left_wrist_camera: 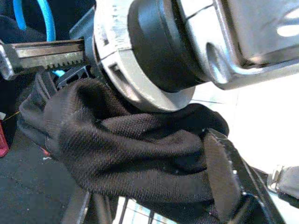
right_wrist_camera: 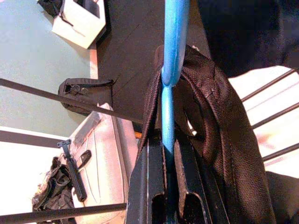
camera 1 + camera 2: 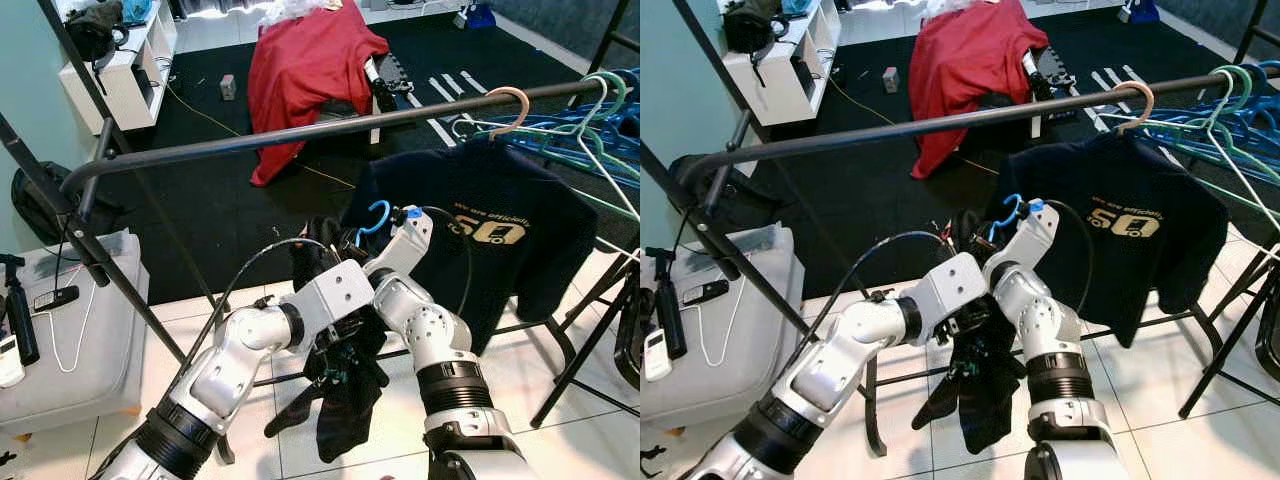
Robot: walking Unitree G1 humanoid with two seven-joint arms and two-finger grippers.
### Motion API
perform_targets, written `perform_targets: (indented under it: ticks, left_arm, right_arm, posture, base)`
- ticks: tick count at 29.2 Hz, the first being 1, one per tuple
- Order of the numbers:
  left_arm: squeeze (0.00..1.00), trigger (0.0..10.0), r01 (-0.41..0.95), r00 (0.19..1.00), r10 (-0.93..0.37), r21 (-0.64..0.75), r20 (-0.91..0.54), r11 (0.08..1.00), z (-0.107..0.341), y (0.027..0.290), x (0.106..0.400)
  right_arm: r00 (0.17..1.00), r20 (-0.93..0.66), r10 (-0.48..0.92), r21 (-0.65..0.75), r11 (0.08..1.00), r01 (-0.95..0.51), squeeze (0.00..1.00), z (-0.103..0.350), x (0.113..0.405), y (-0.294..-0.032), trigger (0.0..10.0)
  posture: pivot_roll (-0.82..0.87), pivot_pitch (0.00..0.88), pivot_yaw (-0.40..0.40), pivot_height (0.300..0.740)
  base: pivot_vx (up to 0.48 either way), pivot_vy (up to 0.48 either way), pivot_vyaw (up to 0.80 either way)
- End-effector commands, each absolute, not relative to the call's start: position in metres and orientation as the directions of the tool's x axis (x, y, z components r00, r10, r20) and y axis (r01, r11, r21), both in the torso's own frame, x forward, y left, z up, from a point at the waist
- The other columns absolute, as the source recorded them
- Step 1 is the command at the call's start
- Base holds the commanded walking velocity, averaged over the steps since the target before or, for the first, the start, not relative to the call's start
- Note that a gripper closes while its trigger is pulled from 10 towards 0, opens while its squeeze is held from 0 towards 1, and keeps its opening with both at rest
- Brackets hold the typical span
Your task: Hang hanger
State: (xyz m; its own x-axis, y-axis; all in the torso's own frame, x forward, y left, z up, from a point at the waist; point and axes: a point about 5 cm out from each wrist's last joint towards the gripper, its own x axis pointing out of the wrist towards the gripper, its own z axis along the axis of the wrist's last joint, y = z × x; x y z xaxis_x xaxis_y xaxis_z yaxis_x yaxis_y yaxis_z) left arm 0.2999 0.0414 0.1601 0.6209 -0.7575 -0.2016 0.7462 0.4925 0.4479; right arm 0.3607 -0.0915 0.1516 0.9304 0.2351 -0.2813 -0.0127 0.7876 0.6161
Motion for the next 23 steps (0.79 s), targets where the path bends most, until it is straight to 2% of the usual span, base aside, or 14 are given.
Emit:
perform_targets:
  ticks: [1,4,5,7,8,9,14,15,18,19,20,21,22,23]
  left_arm:
    - [1.00,10.0,0.709,0.666,-0.732,0.426,-0.144,0.562,0.173,0.050,0.306]
    - [1.00,10.0,0.702,0.675,-0.725,0.422,-0.136,0.574,0.175,0.052,0.307]
    - [0.58,10.0,0.688,0.687,-0.714,0.434,-0.132,0.582,0.177,0.056,0.308]
    - [0.58,10.0,0.688,0.687,-0.714,0.434,-0.132,0.582,0.177,0.056,0.308]
    - [0.00,10.0,0.667,0.710,-0.694,0.435,-0.122,0.605,0.178,0.062,0.310]
    - [0.00,10.0,0.637,0.739,-0.667,0.424,-0.098,0.644,0.182,0.069,0.313]
    - [0.00,10.0,0.605,0.775,-0.631,0.327,-0.032,0.726,0.190,0.081,0.315]
    - [0.00,10.0,0.558,0.808,-0.590,0.304,0.013,0.772,0.195,0.096,0.319]
    - [0.00,10.0,0.558,0.808,-0.590,0.304,0.013,0.772,0.195,0.096,0.319]
    - [0.00,10.0,0.524,0.827,-0.562,0.344,0.012,0.779,0.194,0.105,0.322]
    - [0.00,10.0,0.524,0.827,-0.562,0.344,0.012,0.779,0.194,0.105,0.322]
    - [0.00,10.0,0.496,0.841,-0.540,0.384,0.008,0.778,0.193,0.116,0.326]
    - [0.00,10.0,0.496,0.841,-0.540,0.384,0.008,0.778,0.193,0.116,0.326]
    - [0.00,10.0,0.487,0.845,-0.535,0.406,0.007,0.774,0.193,0.126,0.328]
  right_arm:
    - [0.924,-0.278,0.263,0.577,0.814,-0.058,0.00,0.151,0.360,-0.086,0.0]
    - [0.926,-0.274,0.259,0.560,0.826,-0.065,0.00,0.151,0.360,-0.088,0.0]
    - [0.930,-0.267,0.252,0.534,0.842,-0.075,0.00,0.150,0.361,-0.092,0.0]
    - [0.930,-0.267,0.252,0.534,0.842,-0.075,0.00,0.150,0.361,-0.092,0.0]
    - [0.933,-0.259,0.249,0.514,0.853,-0.085,0.00,0.149,0.362,-0.096,0.0]
    - [0.935,-0.250,0.250,0.494,0.864,-0.099,0.00,0.148,0.362,-0.100,0.0]
    - [0.934,-0.248,0.256,0.450,0.884,-0.123,0.00,0.144,0.363,-0.112,0.0]
    - [0.915,-0.254,0.314,0.394,0.897,-0.199,0.00,0.139,0.360,-0.122,0.0]
    - [0.915,-0.254,0.314,0.394,0.897,-0.199,0.00,0.139,0.360,-0.122,0.0]
    - [0.888,-0.257,0.381,0.375,0.886,-0.271,0.00,0.136,0.356,-0.124,0.0]
    - [0.888,-0.257,0.381,0.375,0.886,-0.271,0.00,0.136,0.356,-0.124,0.0]
    - [0.853,-0.233,0.468,0.336,0.861,-0.381,0.00,0.135,0.349,-0.127,0.0]
    - [0.853,-0.233,0.468,0.336,0.861,-0.381,0.00,0.135,0.349,-0.127,0.0]
    - [0.811,-0.192,0.553,0.274,0.824,-0.497,0.00,0.136,0.341,-0.133,0.0]
  posture:
    - [-0.07,0.123,0.053,0.740]
    - [-0.07,0.123,0.053,0.740]
    - [-0.07,0.123,0.053,0.740]
    - [-0.07,0.123,0.053,0.740]
    - [-0.07,0.120,0.051,0.740]
    - [-0.07,0.117,0.052,0.740]
    - [-0.07,0.113,0.050,0.740]
    - [-0.07,0.113,0.050,0.740]
    - [-0.07,0.113,0.050,0.740]
    - [-0.07,0.105,0.047,0.740]
    - [-0.07,0.105,0.047,0.740]
    - [-0.07,0.103,0.044,0.740]
    - [-0.07,0.103,0.044,0.740]
    - [-0.07,0.102,0.044,0.740]
  base:
    - [0.000,0.000,0.00]
    - [0.000,0.000,0.00]
    - [0.000,0.000,0.00]
    - [0.000,0.000,0.00]
    - [0.000,0.000,0.00]
    - [0.000,0.000,0.00]
    - [0.000,0.000,0.00]
    - [0.000,0.000,0.00]
    - [0.000,0.000,0.00]
    - [0.000,0.000,0.00]
    - [0.000,0.000,0.00]
    - [0.000,0.000,0.00]
    - [0.000,0.000,0.00]
    - [0.000,0.000,0.00]
